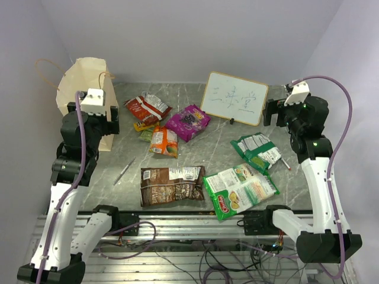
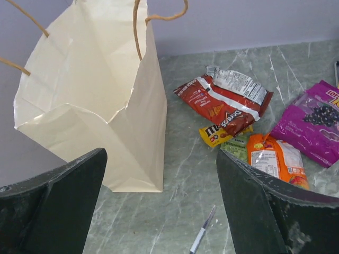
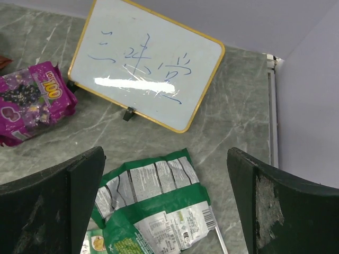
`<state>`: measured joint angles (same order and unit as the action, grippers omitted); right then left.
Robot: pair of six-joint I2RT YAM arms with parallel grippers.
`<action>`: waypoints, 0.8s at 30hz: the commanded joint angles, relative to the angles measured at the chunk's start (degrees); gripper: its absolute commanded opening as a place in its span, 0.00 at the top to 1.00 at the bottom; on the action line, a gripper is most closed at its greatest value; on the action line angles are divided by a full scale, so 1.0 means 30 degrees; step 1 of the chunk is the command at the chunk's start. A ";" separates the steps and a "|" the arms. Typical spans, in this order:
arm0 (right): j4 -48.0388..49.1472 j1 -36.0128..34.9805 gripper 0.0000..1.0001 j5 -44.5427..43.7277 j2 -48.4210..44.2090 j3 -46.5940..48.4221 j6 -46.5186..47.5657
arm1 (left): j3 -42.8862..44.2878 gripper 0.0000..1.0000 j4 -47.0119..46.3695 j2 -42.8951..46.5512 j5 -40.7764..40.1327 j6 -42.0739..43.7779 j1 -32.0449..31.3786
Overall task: Place the snacks into the paper bag
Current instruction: Adjust the paper bag at the center of the board.
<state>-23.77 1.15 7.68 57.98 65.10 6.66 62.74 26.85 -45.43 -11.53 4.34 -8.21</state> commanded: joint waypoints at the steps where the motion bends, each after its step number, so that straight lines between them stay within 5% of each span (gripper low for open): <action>1: 0.0661 -0.0070 0.00 0.0929 -0.0008 -0.0226 0.0140 | -0.0497 0.04 0.0080 0.0457 0.0998 0.0451 0.0290; 13: 0.0529 -0.0384 0.00 0.1497 0.0608 0.0156 0.0427 | -0.0314 0.04 0.0670 0.0434 0.1243 0.0362 0.0801; 24: 0.0090 -0.1421 0.00 0.1094 0.1464 0.0133 0.1980 | 0.1270 0.04 0.2192 0.0427 0.3477 -0.0550 0.3878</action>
<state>-23.88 -2.07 10.72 61.91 65.19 9.61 62.26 31.00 -44.31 -5.45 4.69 -0.16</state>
